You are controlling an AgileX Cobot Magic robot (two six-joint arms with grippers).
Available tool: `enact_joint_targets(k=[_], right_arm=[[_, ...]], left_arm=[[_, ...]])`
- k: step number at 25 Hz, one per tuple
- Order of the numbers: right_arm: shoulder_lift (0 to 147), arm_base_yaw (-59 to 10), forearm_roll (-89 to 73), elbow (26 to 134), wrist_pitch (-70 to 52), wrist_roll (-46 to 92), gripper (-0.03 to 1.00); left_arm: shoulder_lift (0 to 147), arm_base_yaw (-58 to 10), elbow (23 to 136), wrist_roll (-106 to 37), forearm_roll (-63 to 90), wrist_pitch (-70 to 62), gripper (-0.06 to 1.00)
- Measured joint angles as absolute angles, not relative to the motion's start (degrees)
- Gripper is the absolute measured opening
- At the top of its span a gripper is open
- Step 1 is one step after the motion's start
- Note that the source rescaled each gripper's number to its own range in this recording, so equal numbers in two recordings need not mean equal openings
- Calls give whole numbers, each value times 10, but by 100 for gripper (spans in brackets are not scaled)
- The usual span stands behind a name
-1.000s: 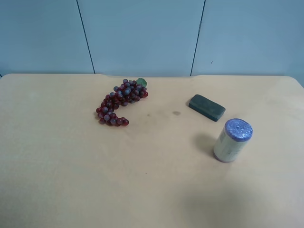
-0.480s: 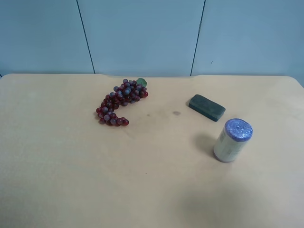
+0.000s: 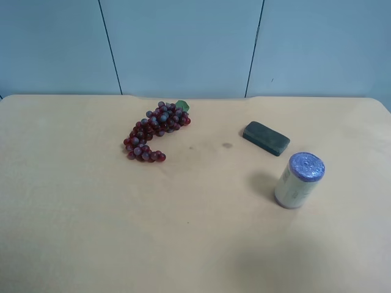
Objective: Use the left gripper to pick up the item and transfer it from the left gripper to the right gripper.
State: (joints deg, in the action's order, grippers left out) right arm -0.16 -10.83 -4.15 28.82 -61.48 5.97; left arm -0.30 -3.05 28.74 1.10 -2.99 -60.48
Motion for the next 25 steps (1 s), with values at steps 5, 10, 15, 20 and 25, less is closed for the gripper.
enact_joint_targets(k=[5,10,15,20,25], right_arm=[[-2,-108,-41,288,-615,59,100],[-2,-108,-41,288,-615,59,100],[-2,-108,-41,288,-615,59,100],[-2,-108,-41,288,-615,59,100],[-2,-108,-41,288,-615,59,100]], left_arm=[[-3,-31,287,11,-30,-605,100],[-3,-31,287,11,-30,-605,100],[-3,-31,287,11,-30,-605,100],[-3,-31,287,11,-30,-605,100],[-3,-31,287,11,-30,-605,100]])
